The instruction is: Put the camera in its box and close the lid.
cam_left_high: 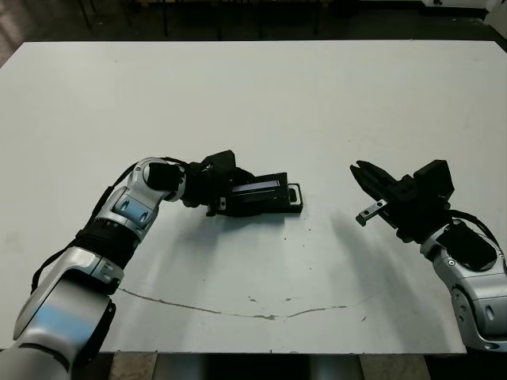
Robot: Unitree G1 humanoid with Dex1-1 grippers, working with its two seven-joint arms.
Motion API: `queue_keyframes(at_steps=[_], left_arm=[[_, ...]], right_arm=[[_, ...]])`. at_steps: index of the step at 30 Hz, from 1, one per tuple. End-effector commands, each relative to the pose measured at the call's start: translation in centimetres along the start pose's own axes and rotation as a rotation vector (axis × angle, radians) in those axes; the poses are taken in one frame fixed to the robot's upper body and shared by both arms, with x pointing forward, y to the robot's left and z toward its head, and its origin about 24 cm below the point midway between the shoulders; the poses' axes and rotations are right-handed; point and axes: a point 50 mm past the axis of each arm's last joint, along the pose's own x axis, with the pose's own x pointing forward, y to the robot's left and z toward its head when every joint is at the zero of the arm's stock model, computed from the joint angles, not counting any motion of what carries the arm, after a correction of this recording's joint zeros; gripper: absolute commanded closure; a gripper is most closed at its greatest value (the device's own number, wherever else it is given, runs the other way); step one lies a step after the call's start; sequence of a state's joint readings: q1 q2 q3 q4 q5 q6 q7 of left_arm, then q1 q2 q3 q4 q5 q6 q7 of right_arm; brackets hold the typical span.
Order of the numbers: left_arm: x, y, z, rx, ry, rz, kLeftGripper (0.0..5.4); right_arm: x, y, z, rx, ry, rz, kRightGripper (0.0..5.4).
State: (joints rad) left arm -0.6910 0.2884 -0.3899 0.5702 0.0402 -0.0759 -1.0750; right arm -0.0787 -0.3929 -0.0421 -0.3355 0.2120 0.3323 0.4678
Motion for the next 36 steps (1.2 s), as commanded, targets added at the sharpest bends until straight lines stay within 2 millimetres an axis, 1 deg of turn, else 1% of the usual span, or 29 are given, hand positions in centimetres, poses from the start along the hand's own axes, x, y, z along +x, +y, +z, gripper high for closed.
queue_keyframes(at_steps=[1, 7, 15, 21, 27, 34, 36], left_arm=[[1.7, -1.8, -2.3, -0.126, 0.084, -0.03, 2.67], [3.0, -2.2, -1.5, -0.13, 0.069, -0.052, 2.67], [4.3, -2.9, -1.2, -0.116, 0.053, -0.072, 2.67], [5.6, -2.9, -0.7, -0.13, 0.079, -0.11, 2.67], [7.3, -3.1, 0.1, -0.081, 0.132, -0.163, 2.67], [8.8, -3.6, 0.6, -0.011, 0.144, -0.216, 2.67], [9.1, -3.7, 0.9, 0.034, 0.146, -0.229, 2.67]], right_arm=[[-0.3, 0.0, -0.5, 0.007, 0.035, 0.003, 5.4], [-0.4, -0.1, -0.4, -0.007, 0.036, -0.003, 5.4], [-0.5, -0.3, -0.4, -0.014, 0.046, -0.012, 5.4], [-0.8, -0.5, -0.3, 0.005, 0.043, -0.02, 5.4], [-1.2, -0.8, -0.1, 0.006, 0.033, -0.021, 5.4], [-1.4, -0.8, 0.0, 0.01, 0.026, -0.026, 5.4], [-1.4, -0.8, 0.0, 0.009, 0.023, -0.02, 5.4]])
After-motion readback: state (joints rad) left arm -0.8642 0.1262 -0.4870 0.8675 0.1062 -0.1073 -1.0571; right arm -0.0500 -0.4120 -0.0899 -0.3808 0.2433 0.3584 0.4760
